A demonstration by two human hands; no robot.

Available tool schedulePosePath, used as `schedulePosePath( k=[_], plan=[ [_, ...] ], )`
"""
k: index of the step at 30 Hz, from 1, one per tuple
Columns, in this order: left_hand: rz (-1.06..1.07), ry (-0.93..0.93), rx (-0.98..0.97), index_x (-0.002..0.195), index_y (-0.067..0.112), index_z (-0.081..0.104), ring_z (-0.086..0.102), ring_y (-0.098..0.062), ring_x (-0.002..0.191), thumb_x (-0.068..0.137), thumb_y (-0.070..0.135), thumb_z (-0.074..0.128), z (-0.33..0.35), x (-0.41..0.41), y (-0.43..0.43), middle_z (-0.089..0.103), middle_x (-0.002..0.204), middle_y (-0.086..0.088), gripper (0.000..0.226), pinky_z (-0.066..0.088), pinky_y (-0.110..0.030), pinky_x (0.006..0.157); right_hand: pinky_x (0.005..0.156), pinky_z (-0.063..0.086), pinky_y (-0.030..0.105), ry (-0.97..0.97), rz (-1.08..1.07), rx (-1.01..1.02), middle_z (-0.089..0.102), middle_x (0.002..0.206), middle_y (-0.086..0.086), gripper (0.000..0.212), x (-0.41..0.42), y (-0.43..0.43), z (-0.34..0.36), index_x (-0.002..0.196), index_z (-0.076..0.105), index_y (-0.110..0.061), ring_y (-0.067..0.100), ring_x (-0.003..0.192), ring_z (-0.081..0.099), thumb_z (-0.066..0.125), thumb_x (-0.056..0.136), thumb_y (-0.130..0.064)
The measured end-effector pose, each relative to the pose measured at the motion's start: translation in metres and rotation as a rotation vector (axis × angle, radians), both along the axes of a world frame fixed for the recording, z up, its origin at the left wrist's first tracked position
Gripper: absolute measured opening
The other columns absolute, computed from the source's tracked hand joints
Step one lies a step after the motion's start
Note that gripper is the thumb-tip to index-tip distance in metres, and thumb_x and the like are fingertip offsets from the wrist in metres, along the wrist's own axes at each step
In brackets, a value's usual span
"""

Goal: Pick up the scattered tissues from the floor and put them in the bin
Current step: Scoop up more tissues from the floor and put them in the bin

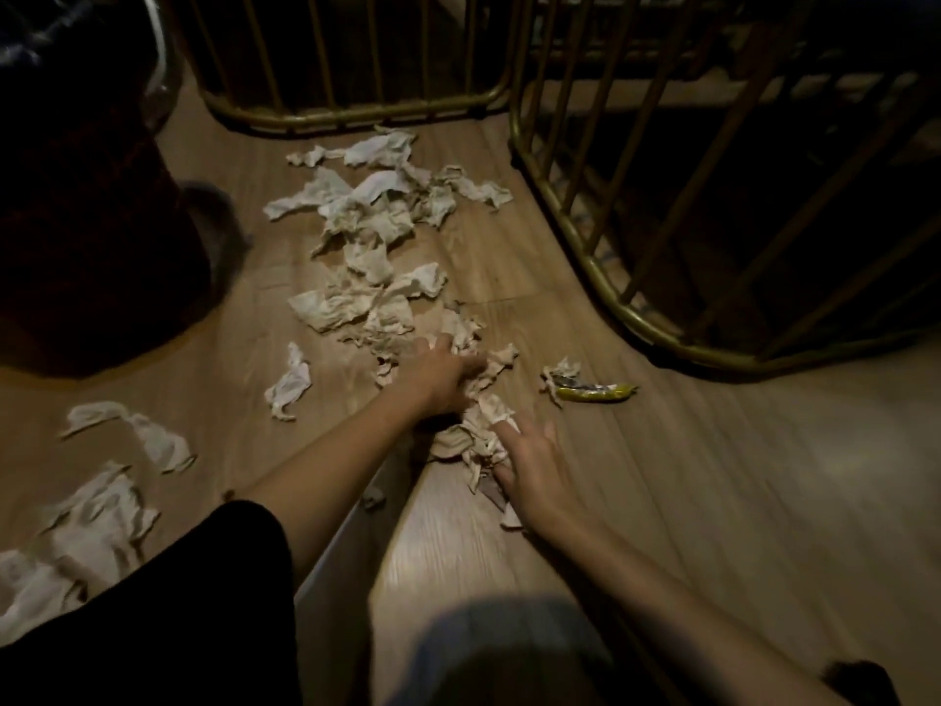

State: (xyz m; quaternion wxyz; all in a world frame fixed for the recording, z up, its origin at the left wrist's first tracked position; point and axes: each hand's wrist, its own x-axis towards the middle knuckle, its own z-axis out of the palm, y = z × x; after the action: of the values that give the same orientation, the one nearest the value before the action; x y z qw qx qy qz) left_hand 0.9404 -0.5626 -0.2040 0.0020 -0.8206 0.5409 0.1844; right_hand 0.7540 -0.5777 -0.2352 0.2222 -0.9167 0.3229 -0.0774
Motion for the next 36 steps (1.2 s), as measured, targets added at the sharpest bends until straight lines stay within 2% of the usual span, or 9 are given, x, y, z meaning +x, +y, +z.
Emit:
schedulePosePath(
  k=[5, 11, 15, 21, 24, 28, 30, 32, 36],
  plan=[
    [-0.03, 0.008, -0.206, 0.108, 0.014, 0.067, 0.054, -0.035, 0.106, 0.078, 0.014, 0.063, -0.01, 0.012, 0.003, 0.06, 0.11, -0.015, 0.03, 0.039, -0.034, 0.091, 0.081, 0.03, 0.029, -0.136, -0.095, -0.081, 0.056, 0.121, 0.009, 0.041, -0.005, -0.057, 0.011, 0.118, 0.057, -0.019, 0.032, 0.108, 0.046, 0.068, 0.079, -0.013],
    [0.023, 0.055, -0.273, 0.105, 0.013, 0.067, 0.057, -0.032, 0.098, 0.077, 0.006, 0.065, -0.024, 0.023, 0.031, 0.06, 0.104, -0.013, 0.029, 0.051, -0.038, 0.08, 0.1, 0.034, 0.052, 0.271, -0.174, -0.043, 0.035, 0.144, 0.005, 0.057, 0.004, -0.101, 0.004, 0.137, 0.033, -0.039, 0.041, 0.123, 0.03, 0.058, 0.087, -0.026],
    [0.045, 0.055, -0.348, 0.095, 0.012, 0.069, 0.061, -0.03, 0.087, 0.072, 0.002, 0.065, -0.026, 0.019, 0.057, 0.064, 0.093, -0.012, 0.025, 0.047, -0.032, 0.07, 0.091, 0.038, 0.04, 0.086, -0.161, -0.125, 0.048, 0.13, 0.014, 0.04, 0.014, -0.069, -0.005, 0.122, 0.051, -0.015, 0.037, 0.11, 0.041, 0.055, 0.084, -0.003],
    [0.173, 0.144, -0.409, 0.09, 0.007, 0.069, 0.064, -0.026, 0.084, 0.074, 0.002, 0.065, -0.004, 0.013, 0.1, 0.068, 0.09, -0.012, 0.017, 0.046, -0.028, 0.067, 0.079, 0.036, 0.031, -0.019, 0.087, 0.065, 0.05, 0.111, 0.013, 0.02, 0.044, -0.023, 0.005, 0.098, 0.055, -0.012, 0.032, 0.105, 0.044, 0.058, 0.08, -0.004],
    [0.252, 0.073, -0.483, 0.088, 0.009, 0.069, 0.062, -0.027, 0.081, 0.074, 0.003, 0.068, 0.032, 0.034, 0.123, 0.064, 0.088, -0.011, 0.015, 0.037, -0.025, 0.066, 0.076, 0.029, 0.025, -0.061, 0.212, 0.113, 0.046, 0.104, 0.006, 0.019, 0.085, -0.016, 0.031, 0.093, 0.051, -0.016, 0.027, 0.104, 0.044, 0.058, 0.08, -0.004],
    [0.321, -0.105, -0.647, 0.091, 0.012, 0.071, 0.061, -0.024, 0.085, 0.071, 0.004, 0.072, 0.115, 0.087, 0.152, 0.063, 0.092, -0.011, 0.021, 0.045, -0.031, 0.071, 0.074, 0.029, 0.026, -0.217, 0.363, 0.038, 0.044, 0.099, 0.004, 0.021, 0.166, -0.007, 0.107, 0.092, 0.053, -0.014, 0.024, 0.099, 0.045, 0.064, 0.076, -0.007],
    [0.332, -0.207, -0.709, 0.089, 0.013, 0.071, 0.06, -0.021, 0.083, 0.071, 0.006, 0.073, 0.164, 0.114, 0.166, 0.062, 0.09, -0.009, 0.02, 0.043, -0.026, 0.07, 0.071, 0.03, 0.025, -0.328, 0.422, 0.0, 0.048, 0.097, 0.009, 0.024, 0.211, 0.0, 0.154, 0.095, 0.059, -0.007, 0.025, 0.093, 0.047, 0.065, 0.073, -0.004],
    [0.36, -0.29, -0.786, 0.088, 0.012, 0.072, 0.06, -0.022, 0.083, 0.068, 0.004, 0.073, 0.213, 0.143, 0.177, 0.063, 0.088, -0.012, 0.021, 0.037, -0.021, 0.069, 0.068, 0.031, 0.029, -0.44, 0.462, -0.058, 0.054, 0.095, 0.018, 0.023, 0.254, 0.009, 0.203, 0.093, 0.061, -0.002, 0.031, 0.092, 0.052, 0.065, 0.07, -0.001],
    [0.41, -0.465, -0.911, 0.089, 0.01, 0.073, 0.062, -0.026, 0.086, 0.069, 0.009, 0.073, 0.283, 0.201, 0.192, 0.065, 0.091, -0.015, 0.02, 0.043, -0.03, 0.075, 0.081, 0.044, 0.042, -0.584, 0.528, -0.11, 0.054, 0.098, 0.018, 0.021, 0.332, 0.031, 0.277, 0.094, 0.06, -0.006, 0.039, 0.095, 0.052, 0.061, 0.073, -0.002]
  ],
)
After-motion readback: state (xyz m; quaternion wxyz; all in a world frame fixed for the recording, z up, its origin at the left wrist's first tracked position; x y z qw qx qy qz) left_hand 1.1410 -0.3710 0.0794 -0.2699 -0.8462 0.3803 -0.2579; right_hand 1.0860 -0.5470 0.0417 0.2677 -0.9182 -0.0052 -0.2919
